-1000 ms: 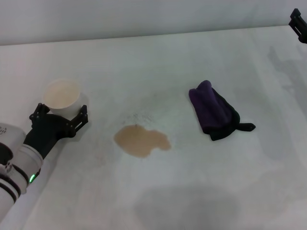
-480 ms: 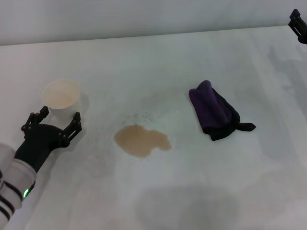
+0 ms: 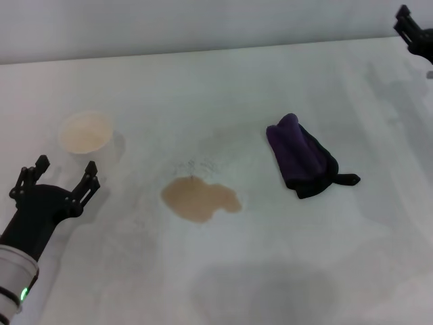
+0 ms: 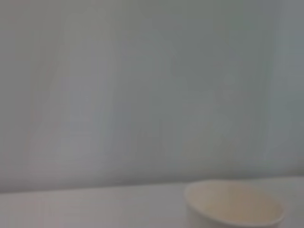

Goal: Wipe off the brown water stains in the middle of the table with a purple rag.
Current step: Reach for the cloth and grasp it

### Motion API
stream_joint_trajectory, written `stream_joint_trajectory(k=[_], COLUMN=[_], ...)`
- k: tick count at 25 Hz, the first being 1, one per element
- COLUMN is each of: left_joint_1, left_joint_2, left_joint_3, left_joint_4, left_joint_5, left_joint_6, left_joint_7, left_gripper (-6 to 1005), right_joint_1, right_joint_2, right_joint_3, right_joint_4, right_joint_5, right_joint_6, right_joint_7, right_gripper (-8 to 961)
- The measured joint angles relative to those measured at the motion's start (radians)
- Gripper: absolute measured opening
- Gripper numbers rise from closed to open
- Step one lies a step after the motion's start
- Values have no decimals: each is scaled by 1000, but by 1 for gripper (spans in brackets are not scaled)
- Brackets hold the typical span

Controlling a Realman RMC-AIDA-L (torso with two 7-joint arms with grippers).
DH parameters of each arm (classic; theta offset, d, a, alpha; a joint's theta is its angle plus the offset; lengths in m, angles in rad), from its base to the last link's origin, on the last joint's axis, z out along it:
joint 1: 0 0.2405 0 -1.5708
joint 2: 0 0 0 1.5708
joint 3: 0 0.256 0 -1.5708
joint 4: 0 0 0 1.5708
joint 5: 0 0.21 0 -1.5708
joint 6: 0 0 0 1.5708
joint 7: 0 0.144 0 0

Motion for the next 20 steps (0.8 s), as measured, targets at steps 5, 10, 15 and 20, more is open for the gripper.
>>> stream_joint_trajectory(k=[5,10,15,20], left_joint_1=[29,67,67,87], left_joint_2=[3,1,3,5], left_joint_3=[0,-5,-11,-22], left_joint_4=[9,9,1,-29], left_joint_5=[1,-2,-11,-17], left_joint_6=[68,142,148,183], left_joint_7=[-7,-9,-10,-10], left_gripper=[888,887,887,887], right_joint_1=[61,125,162,138], right_joint_2=[0,0,-1,-19], right_joint_3=[-117,-299,-538,-910], right_joint_4=[18,0,-119,-420], right_joint_5=[-12,-15,-16,-33], right_joint_6=[-14,-74,-193,-549], right_joint_7=[69,144,266,535], right_gripper=[865,865,854,835])
